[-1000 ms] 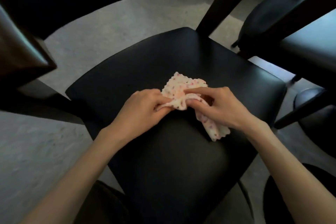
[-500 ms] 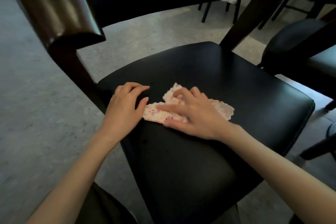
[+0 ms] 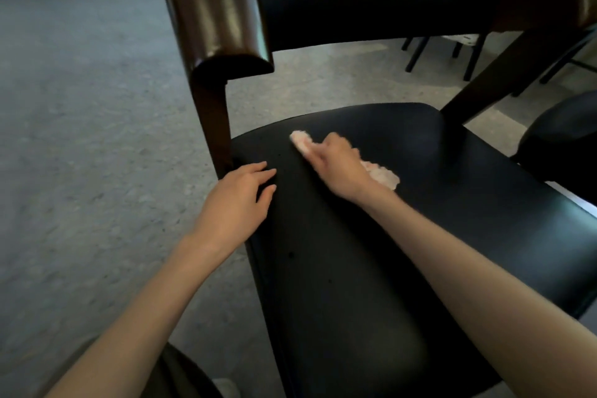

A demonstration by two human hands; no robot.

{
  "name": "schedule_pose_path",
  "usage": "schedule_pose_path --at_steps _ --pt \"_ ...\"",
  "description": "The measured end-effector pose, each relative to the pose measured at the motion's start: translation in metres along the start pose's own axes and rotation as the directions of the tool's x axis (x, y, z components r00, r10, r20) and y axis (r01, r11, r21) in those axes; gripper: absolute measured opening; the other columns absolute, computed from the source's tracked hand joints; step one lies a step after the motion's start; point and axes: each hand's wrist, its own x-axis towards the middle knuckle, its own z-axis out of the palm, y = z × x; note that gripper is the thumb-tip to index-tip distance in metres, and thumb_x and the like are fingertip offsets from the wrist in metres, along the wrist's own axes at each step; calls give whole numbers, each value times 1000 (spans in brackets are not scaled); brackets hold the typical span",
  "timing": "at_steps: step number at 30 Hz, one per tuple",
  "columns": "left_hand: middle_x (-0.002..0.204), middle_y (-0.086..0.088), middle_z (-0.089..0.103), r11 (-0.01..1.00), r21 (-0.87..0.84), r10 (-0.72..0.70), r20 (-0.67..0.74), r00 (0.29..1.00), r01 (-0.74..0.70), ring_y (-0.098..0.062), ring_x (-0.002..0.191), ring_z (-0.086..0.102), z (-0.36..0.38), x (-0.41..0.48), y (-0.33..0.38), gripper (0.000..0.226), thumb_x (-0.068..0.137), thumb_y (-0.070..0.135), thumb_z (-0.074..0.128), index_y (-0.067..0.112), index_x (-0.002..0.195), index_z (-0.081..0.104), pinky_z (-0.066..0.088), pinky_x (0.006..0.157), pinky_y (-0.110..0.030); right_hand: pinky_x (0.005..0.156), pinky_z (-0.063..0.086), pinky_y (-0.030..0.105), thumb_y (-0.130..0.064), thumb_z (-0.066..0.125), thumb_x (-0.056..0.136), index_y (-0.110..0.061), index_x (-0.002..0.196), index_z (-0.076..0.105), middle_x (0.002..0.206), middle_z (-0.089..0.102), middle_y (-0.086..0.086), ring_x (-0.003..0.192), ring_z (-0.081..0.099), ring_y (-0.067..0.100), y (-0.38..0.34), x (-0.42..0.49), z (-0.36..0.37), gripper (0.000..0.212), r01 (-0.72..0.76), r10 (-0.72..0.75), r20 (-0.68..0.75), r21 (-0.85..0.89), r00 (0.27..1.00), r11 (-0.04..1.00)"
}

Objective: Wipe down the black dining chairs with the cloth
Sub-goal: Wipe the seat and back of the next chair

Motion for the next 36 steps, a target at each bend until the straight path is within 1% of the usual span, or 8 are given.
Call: schedule_pose_path --at_steps 2,6,10,14,18,24,29,36 --pt "143 6 49 1000 9 -12 -16 1000 12 -14 131 46 -2 -4 -2 38 97 29 52 25 135 54 34 108 -29 82 33 36 -39 38 103 -21 128 59 99 42 2 100 45 22 -13 -21 5 38 150 -151 30 17 988 989" --pt "133 4 59 998 -62 2 -92 996 -7 -11 124 52 -4 -10 4 37 96 28 55 21 132 58 35 105 -23 91 38 30 -43 35 103 -22 133 58 104 52 -1 100 50 13 -2 -26 -28 44 6 -80 152 437 985 900" --pt "145 -1 47 986 -167 -1 -105 994 -17 -17 135 40 -1 6 24 49 96 33 53 19 142 45 28 111 -28 90 40 22 -34 58 95 -24 147 37 115 54 -2 100 50 8 23 -17 -47 57 30 -48 75 216 996 976" --pt "158 -4 24 995 -99 -18 118 993 30 -29 141 20 0 35 38 62 98 34 48 19 153 22 21 113 -38 64 37 13 -39 69 86 -21 128 61 96 66 -7 77 54 0 27 -22 -52 47 -18 -13 176 176 984 984" --pt "147 -7 40 998 20 -59 253 966 55 -35 134 27 -2 58 32 64 97 41 49 25 152 21 26 108 -43 62 37 14 -36 78 79 -27 110 64 88 61 -13 72 54 -1 31 -36 -63 35 41 -44 5 257 999 965" --pt "110 4 64 993 -114 29 194 981 -6 -18 109 56 -6 66 24 43 84 42 68 28 124 60 38 101 -44 70 43 15 -37 75 82 -27 94 67 91 68 -11 87 61 -1 24 -43 -62 17 23 5 -63 445 998 895" --pt "81 11 54 945 -311 118 24 993 -104 -2 71 48 -8 66 28 27 80 34 75 26 97 55 43 72 -29 82 54 27 -18 80 78 -25 83 62 86 68 -11 86 65 2 24 -40 -73 20 73 37 -227 461 973 884" --pt "94 6 58 947 -210 210 -165 964 -243 -12 90 57 -18 69 36 22 81 38 73 22 88 59 48 77 -29 65 52 22 -34 76 81 -20 90 76 80 68 -10 72 62 3 33 -44 -108 16 168 -82 -377 200 923 965"
